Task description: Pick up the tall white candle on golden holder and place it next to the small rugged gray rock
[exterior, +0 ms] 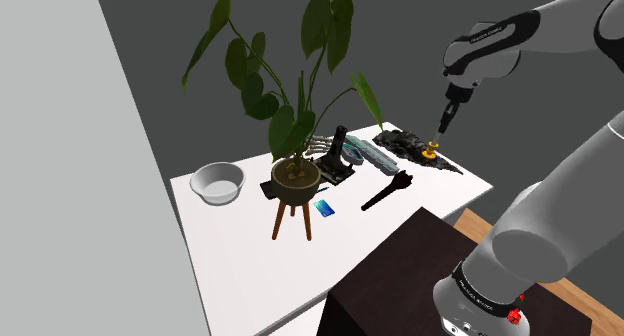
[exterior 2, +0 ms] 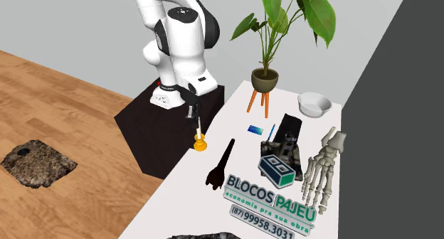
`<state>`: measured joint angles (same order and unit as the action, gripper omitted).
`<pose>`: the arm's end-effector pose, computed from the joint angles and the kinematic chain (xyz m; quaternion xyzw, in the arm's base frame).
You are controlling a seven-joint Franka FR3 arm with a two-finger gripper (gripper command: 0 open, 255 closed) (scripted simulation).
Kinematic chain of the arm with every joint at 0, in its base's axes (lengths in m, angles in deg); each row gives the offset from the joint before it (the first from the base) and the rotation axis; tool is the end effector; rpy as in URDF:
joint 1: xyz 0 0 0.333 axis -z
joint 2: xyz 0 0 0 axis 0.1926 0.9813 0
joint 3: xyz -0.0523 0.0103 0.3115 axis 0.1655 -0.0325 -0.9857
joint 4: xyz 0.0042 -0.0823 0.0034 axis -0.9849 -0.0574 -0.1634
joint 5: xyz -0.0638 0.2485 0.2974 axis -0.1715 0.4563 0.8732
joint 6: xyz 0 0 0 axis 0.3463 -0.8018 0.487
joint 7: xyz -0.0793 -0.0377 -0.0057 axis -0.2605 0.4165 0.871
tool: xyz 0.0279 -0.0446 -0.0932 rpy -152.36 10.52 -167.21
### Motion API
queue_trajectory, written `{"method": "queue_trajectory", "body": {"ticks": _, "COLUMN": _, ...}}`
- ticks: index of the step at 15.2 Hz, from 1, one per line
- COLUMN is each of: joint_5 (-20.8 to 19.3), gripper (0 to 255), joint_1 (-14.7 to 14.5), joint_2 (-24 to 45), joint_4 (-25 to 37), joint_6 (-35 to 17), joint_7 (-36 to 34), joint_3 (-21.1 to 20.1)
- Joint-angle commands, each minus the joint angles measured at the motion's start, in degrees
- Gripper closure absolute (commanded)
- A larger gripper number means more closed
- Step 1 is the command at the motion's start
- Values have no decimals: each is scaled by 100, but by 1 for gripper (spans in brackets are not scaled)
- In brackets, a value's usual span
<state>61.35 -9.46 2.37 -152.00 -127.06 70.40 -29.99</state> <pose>0.3387 -0.3846 0.4169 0.9941 0.1082 -0.0024 0.0029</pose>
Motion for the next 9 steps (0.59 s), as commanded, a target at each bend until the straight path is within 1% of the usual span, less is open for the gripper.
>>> {"method": "queue_trajectory", "body": {"ticks": 1, "joint_5": 429, "gripper": 255, "joint_1": 4, "joint_2": 514, "joint_4": 426, "joint_6": 33, "joint_7": 501, "joint_3": 237}}
{"method": "queue_trajectory", "body": {"ticks": 3, "joint_5": 925, "gripper": 255, "joint_1": 113, "joint_2": 1077, "joint_4": 884, "joint_6": 120, "joint_7": 1010, "joint_3": 387}}
{"method": "queue_trajectory", "body": {"ticks": 5, "joint_5": 1427, "gripper": 255, "joint_1": 348, "joint_2": 1652, "joint_4": 1379, "joint_6": 262, "joint_7": 1493, "joint_3": 430}}
{"method": "queue_trajectory", "body": {"ticks": 9, "joint_5": 2261, "gripper": 255, "joint_1": 1078, "joint_2": 2727, "joint_4": 2487, "joint_6": 675, "joint_7": 2238, "joint_3": 278}}
